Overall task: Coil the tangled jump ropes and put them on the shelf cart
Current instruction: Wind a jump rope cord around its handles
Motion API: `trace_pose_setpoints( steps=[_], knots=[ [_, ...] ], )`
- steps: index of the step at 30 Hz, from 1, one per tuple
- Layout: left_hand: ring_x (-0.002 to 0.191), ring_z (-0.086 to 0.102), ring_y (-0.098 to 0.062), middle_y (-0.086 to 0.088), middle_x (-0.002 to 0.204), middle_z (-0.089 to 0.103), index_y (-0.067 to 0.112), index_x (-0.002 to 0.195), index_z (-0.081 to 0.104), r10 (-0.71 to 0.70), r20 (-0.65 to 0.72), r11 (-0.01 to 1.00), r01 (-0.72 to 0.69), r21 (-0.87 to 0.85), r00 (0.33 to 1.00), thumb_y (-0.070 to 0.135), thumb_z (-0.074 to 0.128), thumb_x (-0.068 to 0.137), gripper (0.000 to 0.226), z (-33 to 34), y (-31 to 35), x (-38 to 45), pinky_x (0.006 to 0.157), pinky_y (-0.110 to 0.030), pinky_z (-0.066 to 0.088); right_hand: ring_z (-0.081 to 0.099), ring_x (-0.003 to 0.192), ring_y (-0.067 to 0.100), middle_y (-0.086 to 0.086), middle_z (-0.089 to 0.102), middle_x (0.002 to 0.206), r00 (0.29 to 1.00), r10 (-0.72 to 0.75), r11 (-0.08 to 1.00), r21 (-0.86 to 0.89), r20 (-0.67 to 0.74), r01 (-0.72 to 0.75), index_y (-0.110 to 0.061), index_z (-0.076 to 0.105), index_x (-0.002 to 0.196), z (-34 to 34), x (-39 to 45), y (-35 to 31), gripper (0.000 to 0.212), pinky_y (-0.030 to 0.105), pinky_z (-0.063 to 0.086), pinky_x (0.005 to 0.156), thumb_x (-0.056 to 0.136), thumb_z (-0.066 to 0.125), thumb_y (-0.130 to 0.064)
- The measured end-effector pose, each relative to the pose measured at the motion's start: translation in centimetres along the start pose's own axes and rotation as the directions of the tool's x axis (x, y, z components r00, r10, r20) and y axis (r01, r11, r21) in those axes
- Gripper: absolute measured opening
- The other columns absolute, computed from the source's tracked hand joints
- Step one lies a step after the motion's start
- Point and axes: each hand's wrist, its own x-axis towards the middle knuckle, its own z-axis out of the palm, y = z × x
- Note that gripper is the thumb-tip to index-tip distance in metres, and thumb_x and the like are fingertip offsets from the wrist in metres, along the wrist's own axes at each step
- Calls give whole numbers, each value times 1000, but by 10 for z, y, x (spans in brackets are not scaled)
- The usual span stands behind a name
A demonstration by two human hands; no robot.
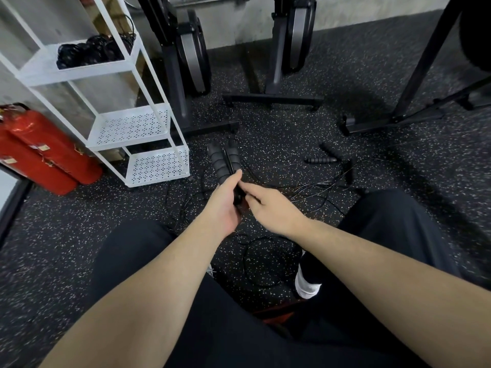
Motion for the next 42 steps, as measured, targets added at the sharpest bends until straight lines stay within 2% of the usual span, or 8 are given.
trace_pose_setpoints(
  steps=[8, 14, 19, 25, 27, 32, 38, 42],
  knots=[
    [68, 44, -10, 10, 81, 57, 24, 96, 54, 64, 13, 983, -65, 172, 998, 28, 58, 95, 7, -18, 29, 0, 72, -33, 30, 44, 47, 4, -9, 57, 61, 970, 88, 994, 41, 228, -100, -26, 65, 107, -26, 3, 11, 26, 23, 39, 53, 106, 47, -44],
    [73, 47, -9, 10, 91, 65, 22, 109, 61, -37, 291, 933, -71, 353, 956, 12, 49, 97, 19, -33, 41, -16, 69, -32, 30, 41, 58, 8, -9, 47, 63, 888, 143, 970, 117, 437, -213, -24, 75, 103, -68, 6, 33, 26, 21, 38, 62, 103, 55, -41],
    [82, 47, -11, 7, 96, 66, 23, 111, 57, -49, 354, 853, -145, 501, 934, -4, 49, 94, 33, -26, 37, -25, 70, -32, 31, 42, 54, 12, -6, 47, 58, 920, 326, 943, -143, 217, -300, -22, 67, 73, -68, 10, 44, 47, 27, 34, 58, 85, 66, -68],
    [97, 65, -17, 0, 100, 69, 25, 116, 57, -139, 369, 673, -185, 716, 919, 10, 58, 93, 27, -30, 37, -23, 94, -37, 51, 59, 123, 26, 8, 61, 139, 893, 410, 908, 9, 184, -419, -15, 50, 147, -79, 16, 44, 88, 40, 43, 105, 78, 72, -67],
    [89, 68, -20, -7, 95, 68, 24, 121, 53, -190, 385, 651, -178, 738, 903, 8, 56, 98, 28, -30, 35, -26, 85, -35, 57, 64, 109, 25, 4, 67, 122, 870, 446, 894, -47, 211, -447, -23, 52, 144, -81, 18, 47, 83, 42, 48, 100, 78, 70, -71],
    [72, 59, -16, -11, 106, 53, 15, 126, 51, 40, 233, 873, -147, 464, 972, 2, 58, 98, 31, -23, 27, -16, 67, -29, 60, 42, 66, 8, -15, 45, 72, 917, 289, 957, -50, 274, -287, -25, 57, 100, -83, 11, 38, 52, 26, 34, 62, 89, 48, -75],
    [60, 41, -9, -4, 86, 49, 14, 114, 51, -13, 109, 987, 30, -155, 994, 22, 72, 96, 29, -35, 35, 1, 49, -16, 36, 43, 60, 11, -9, 48, 64, 945, 199, 980, -56, 259, -191, -17, 61, 84, -74, 5, 16, 65, 28, 37, 67, 105, 18, -61],
    [59, 38, -8, -3, 84, 46, 15, 111, 46, 12, 55, 967, 3, -255, 998, 34, 77, 91, 41, -36, 31, 10, 49, -17, 31, 49, 64, -4, -12, 52, 70, 912, 123, 961, -275, 391, -12, -16, 67, 95, -60, 2, -1, 61, 23, 36, 68, 109, 20, -51]
  ],
)
